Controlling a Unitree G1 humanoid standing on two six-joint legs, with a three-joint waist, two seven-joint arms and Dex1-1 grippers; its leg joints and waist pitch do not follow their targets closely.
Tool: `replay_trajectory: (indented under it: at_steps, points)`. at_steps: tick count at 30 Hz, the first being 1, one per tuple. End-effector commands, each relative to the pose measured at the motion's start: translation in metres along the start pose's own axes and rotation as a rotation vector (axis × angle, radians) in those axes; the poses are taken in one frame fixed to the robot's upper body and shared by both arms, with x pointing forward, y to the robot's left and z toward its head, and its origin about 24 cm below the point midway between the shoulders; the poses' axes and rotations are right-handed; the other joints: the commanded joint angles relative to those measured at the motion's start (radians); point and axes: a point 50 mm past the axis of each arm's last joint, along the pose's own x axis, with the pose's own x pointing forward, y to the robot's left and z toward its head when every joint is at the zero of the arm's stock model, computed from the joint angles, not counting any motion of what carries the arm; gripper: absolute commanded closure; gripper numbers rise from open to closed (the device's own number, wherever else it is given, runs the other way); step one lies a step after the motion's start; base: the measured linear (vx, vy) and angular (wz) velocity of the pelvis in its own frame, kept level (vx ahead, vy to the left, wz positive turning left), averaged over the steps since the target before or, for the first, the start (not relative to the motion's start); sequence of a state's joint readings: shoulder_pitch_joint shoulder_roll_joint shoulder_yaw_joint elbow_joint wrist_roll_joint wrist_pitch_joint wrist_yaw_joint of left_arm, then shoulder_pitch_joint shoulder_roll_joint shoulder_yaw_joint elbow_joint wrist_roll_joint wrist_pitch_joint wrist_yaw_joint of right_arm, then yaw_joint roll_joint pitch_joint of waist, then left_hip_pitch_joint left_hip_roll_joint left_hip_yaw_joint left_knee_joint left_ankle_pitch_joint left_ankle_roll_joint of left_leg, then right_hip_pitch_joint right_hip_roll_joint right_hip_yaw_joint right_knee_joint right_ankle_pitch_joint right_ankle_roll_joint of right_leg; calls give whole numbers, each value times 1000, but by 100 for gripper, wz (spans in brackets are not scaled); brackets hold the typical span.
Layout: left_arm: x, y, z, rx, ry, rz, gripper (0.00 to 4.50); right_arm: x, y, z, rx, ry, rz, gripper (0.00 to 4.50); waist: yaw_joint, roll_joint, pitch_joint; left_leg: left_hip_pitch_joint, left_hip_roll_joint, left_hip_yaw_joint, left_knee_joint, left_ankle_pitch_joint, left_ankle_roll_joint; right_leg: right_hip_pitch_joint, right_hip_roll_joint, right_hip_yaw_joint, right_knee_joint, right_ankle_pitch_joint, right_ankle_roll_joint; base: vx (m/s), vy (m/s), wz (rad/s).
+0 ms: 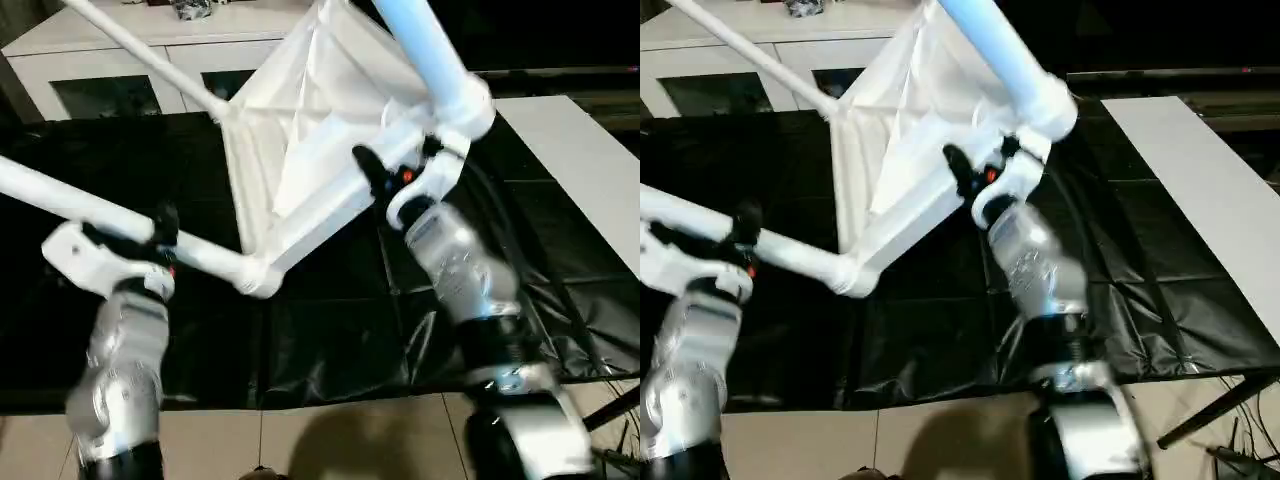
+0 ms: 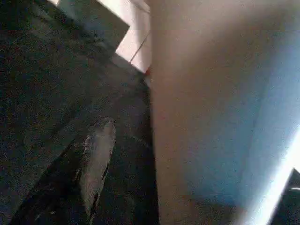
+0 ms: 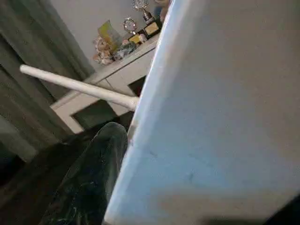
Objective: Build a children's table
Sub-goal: Flip table
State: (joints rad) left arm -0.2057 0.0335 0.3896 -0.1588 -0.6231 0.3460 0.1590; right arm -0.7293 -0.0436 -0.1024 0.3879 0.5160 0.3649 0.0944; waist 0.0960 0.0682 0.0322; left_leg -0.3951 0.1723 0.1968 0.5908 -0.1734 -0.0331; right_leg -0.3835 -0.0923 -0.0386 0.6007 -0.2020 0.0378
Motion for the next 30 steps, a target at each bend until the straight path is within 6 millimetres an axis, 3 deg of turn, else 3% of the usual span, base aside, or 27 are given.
replay_trajectory:
  at_steps: [1, 4, 6, 8, 9, 12, 14, 16, 17, 19, 21, 25, 26, 27, 28, 30]
  points:
    - [-19, 83, 42, 63, -197, 427, 65, -31, -70, 54, -294, -147, -331, 221, -6, -21, -60, 29, 41, -22, -66, -168, -36, 19, -32, 27, -61, -128, -83, 0, 0, 0]
    - [-20, 91, 41, 107, -178, 503, 65, -34, -74, 66, -336, -152, -368, 221, -6, -19, -61, 29, 41, -23, -65, -162, -47, 20, -29, 27, -60, -112, -67, 0, 0, 0]
    - [-21, 98, 39, 120, -166, 565, 65, -36, -75, 72, -345, -159, -385, 221, -3, -17, -56, 38, 41, -22, -67, -207, -64, 14, -25, 27, -68, -152, -47, 0, 0, 0]
    - [-22, 101, 37, 109, -158, 576, 65, -38, -75, 75, -348, -165, -395, 230, -2, -21, -49, 48, 36, -20, -72, -302, -91, 8, -22, 29, -81, -271, -22, 0, 0, 0]
    - [-22, 101, 35, 90, -155, 564, 65, -39, -76, 76, -341, -160, -404, 230, -3, -18, -49, 61, 35, -20, -73, -353, -107, -1, -21, 31, -88, -334, -9, 0, 0, 0]
    - [-22, 101, 34, 77, -154, 568, 65, -40, -76, 76, -336, -162, -400, 265, -3, -14, -58, 62, 41, -26, -75, -353, -126, -2, -19, 31, -83, -259, -20, 0, 0, 0]
    - [-22, 101, 32, 74, -147, 564, 65, -39, -74, 74, -325, -160, -392, 277, -8, -19, -57, 45, 42, -34, -80, -349, -132, 12, -22, 27, -72, -196, -46, 0, 0, 0]
    - [-22, 99, 31, 78, -145, 551, 65, -38, -71, 71, -324, -156, -390, 296, -24, -28, -55, 30, 40, -38, -81, -337, -112, 22, -28, 22, -67, -165, -63, 0, 0, 0]
    - [-21, 99, 31, 80, -144, 549, 65, -38, -71, 71, -324, -156, -390, 299, -28, -33, -53, 27, 39, -37, -81, -340, -105, 23, -31, 22, -70, -189, -66, 0, 0, 0]
    - [-20, 98, 31, 98, -137, 547, 65, -36, -63, 66, -343, -142, -385, 306, -37, -31, -53, 30, 38, -35, -78, -344, -98, 19, -32, 23, -72, -214, -69, 0, 0, 0]
    - [-18, 98, 31, 112, -130, 541, 65, -35, -61, 65, -360, -140, -382, 313, -45, -34, -57, 23, 37, -36, -75, -299, -92, 26, -31, 23, -68, -177, -70, 0, 0, 0]
    - [-2, 64, 26, 451, -26, 186, 65, -28, -38, 56, -455, -124, -343, 326, -48, -32, -66, 22, 36, -31, -62, -155, -54, 20, -27, 21, -53, -32, -88, 0, 0, 0]
    - [-1, 55, 24, 505, -7, 112, 65, -28, -36, 55, -460, -125, -344, 328, -51, -36, -64, 22, 37, -29, -62, -156, -52, 18, -24, 21, -52, -33, -94, 0, 0, 0]
    - [0, 48, 21, 553, 11, 43, 65, -27, -35, 53, -461, -126, -347, 329, -50, -33, -60, 26, 40, -29, -67, -181, -53, 15, -26, 22, -54, -65, -103, 0, 0, 0]
    - [-1, 24, 12, 658, 70, -161, 65, -25, -29, 47, -471, -124, -349, 330, -51, -33, -58, 28, 42, -28, -70, -205, -64, 14, -28, 24, -54, -90, -111, 0, 0, 0]
    - [-11, -5, -7, 794, 181, -447, 65, -20, -19, 36, -462, -117, -341, 331, -52, -28, -56, 32, 43, -28, -75, -243, -78, 9, -29, 25, -53, -131, -119, 0, 0, 0]
